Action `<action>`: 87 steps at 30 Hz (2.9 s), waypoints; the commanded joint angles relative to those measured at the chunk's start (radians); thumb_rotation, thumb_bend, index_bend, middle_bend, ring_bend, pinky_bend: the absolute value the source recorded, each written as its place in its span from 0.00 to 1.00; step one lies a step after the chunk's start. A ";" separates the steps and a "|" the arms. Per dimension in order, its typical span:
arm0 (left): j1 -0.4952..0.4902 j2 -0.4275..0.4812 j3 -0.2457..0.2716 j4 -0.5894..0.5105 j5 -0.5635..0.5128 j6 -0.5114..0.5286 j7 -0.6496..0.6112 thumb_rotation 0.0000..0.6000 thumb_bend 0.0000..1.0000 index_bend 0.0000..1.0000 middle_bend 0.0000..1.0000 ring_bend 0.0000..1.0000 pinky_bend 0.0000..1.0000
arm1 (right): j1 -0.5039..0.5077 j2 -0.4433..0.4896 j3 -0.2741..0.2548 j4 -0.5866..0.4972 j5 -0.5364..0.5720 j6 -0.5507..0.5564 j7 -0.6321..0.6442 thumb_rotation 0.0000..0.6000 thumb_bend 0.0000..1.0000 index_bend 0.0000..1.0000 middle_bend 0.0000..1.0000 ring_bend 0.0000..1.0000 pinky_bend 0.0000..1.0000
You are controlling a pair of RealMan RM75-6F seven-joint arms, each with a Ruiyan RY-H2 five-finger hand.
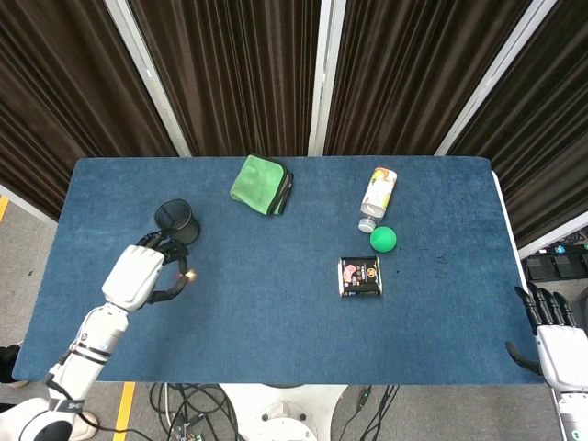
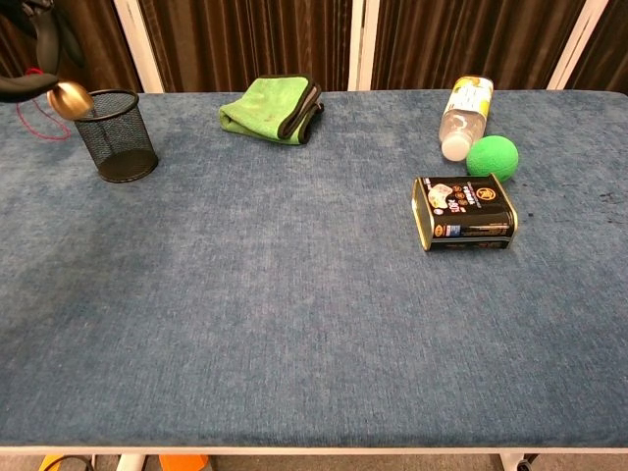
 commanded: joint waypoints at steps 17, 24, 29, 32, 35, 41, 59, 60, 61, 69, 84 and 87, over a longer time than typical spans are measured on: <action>0.008 -0.010 0.012 -0.037 -0.096 -0.101 -0.183 1.00 0.42 0.67 0.30 0.12 0.16 | 0.007 -0.005 -0.002 0.012 0.011 -0.023 0.008 1.00 0.18 0.00 0.00 0.00 0.00; 0.025 -0.053 -0.002 0.098 0.067 0.028 -0.180 1.00 0.42 0.67 0.21 0.08 0.13 | 0.009 0.000 -0.002 -0.004 0.003 -0.018 -0.001 1.00 0.18 0.00 0.00 0.00 0.00; 0.025 -0.117 -0.006 0.213 -0.007 0.078 0.032 1.00 0.42 0.68 0.15 0.02 0.08 | 0.012 -0.001 0.001 0.000 0.016 -0.031 0.003 1.00 0.18 0.00 0.00 0.00 0.00; 0.024 -0.125 0.005 0.168 -0.021 0.055 -0.012 1.00 0.42 0.68 0.13 0.02 0.08 | 0.014 -0.005 -0.002 0.002 0.016 -0.037 0.002 1.00 0.18 0.00 0.00 0.00 0.00; 0.008 -0.054 0.043 0.046 0.032 -0.045 -0.181 1.00 0.42 0.68 0.11 0.01 0.08 | 0.015 -0.007 -0.003 0.002 0.013 -0.037 -0.003 1.00 0.18 0.00 0.00 0.00 0.00; 0.019 -0.070 0.013 0.146 0.025 0.061 0.057 1.00 0.42 0.68 0.11 0.00 0.07 | 0.013 -0.003 -0.003 -0.004 0.009 -0.028 -0.004 1.00 0.18 0.00 0.00 0.00 0.00; 0.019 -0.083 0.012 0.093 -0.107 0.023 0.066 1.00 0.44 0.71 0.11 0.00 0.05 | 0.013 -0.011 -0.001 0.022 0.025 -0.038 0.016 1.00 0.18 0.00 0.00 0.00 0.00; 0.017 -0.069 0.015 0.058 -0.119 -0.010 0.016 1.00 0.43 0.71 0.11 0.00 0.05 | 0.012 -0.012 -0.001 0.024 0.026 -0.039 0.018 1.00 0.18 0.00 0.00 0.00 0.00; 0.012 -0.033 0.014 -0.009 -0.141 -0.085 -0.112 1.00 0.44 0.71 0.11 0.00 0.05 | 0.013 -0.014 -0.002 0.027 0.027 -0.041 0.020 1.00 0.18 0.00 0.00 0.00 0.00; 0.015 -0.067 0.034 0.079 -0.075 0.003 0.078 1.00 0.44 0.71 0.11 0.00 0.04 | 0.016 -0.018 -0.004 0.026 0.020 -0.043 0.015 1.00 0.18 0.00 0.00 0.00 0.00; -0.008 -0.220 0.097 0.254 -0.075 -0.052 0.069 1.00 0.44 0.71 0.11 0.00 0.04 | 0.018 -0.015 -0.001 0.029 0.025 -0.046 0.022 1.00 0.18 0.00 0.00 0.00 0.00; -0.011 -0.273 0.104 0.311 -0.070 -0.053 0.060 1.00 0.44 0.71 0.11 0.00 0.04 | 0.020 -0.013 0.000 0.025 0.027 -0.049 0.023 1.00 0.18 0.00 0.00 0.00 0.00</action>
